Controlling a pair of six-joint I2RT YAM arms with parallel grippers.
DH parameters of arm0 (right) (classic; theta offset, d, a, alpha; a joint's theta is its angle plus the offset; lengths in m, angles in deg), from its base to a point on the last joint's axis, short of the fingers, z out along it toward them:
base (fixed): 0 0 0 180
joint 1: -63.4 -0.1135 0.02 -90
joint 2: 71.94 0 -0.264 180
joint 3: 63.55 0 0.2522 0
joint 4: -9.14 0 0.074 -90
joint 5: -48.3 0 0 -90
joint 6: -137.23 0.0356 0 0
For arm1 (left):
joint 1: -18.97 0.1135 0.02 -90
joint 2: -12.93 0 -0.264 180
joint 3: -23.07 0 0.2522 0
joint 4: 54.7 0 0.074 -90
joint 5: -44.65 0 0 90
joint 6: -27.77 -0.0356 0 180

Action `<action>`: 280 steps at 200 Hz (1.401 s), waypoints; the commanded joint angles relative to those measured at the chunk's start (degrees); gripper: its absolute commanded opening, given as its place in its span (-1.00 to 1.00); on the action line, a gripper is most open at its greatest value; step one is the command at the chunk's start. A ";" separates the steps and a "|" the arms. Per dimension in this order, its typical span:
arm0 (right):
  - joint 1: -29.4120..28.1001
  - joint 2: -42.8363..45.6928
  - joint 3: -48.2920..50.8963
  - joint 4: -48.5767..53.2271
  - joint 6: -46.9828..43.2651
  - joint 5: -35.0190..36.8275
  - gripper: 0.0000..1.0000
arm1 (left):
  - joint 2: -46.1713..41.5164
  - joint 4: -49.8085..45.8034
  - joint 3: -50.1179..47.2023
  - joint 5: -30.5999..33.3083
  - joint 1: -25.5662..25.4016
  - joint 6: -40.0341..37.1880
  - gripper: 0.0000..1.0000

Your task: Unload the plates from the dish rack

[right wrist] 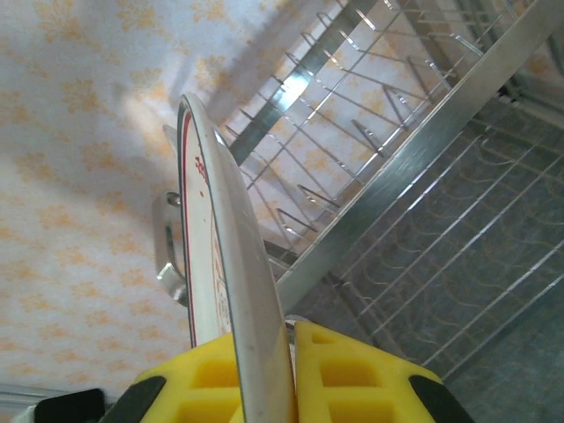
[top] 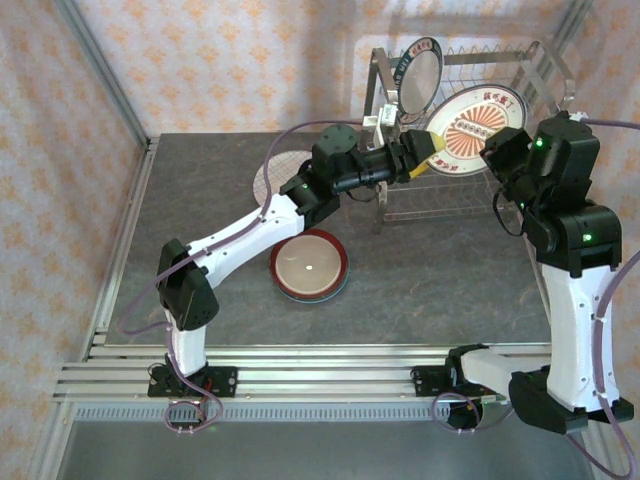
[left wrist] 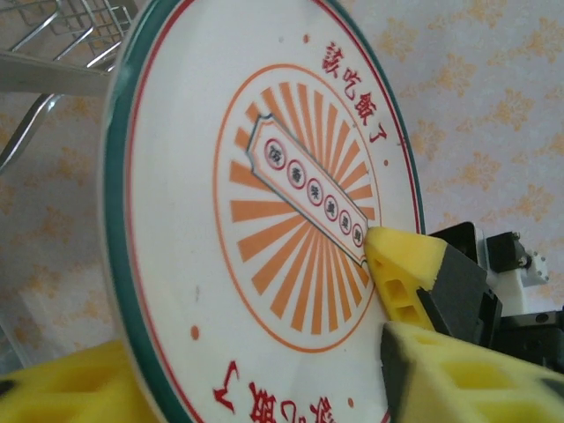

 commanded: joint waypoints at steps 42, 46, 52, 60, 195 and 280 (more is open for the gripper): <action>1.37 3.26 5.41 -6.94 8.08 -5.02 -1.00 | 0.80 2.61 2.11 -0.09 -0.33 0.58 -0.56; 1.47 3.31 5.56 -6.89 8.17 -5.21 -1.00 | 0.80 2.62 2.09 -0.09 -0.37 0.58 -0.64; 1.56 3.38 5.69 -6.72 8.16 -5.32 -1.00 | 0.80 2.61 2.01 -0.15 -0.24 0.58 -0.75; 1.67 3.47 5.86 -6.56 8.15 -5.46 -1.00 | 0.68 2.53 2.00 -0.26 -0.23 0.53 -0.91; 1.94 -2.44 -3.70 -3.21 -22.95 -21.18 0.53 | -25.68 -15.29 -21.05 -8.93 12.57 -10.58 -1.00; -12.12 -4.73 5.40 1.48 -45.61 -28.48 0.53 | -44.02 -25.66 -54.48 -4.22 24.20 -17.29 -1.00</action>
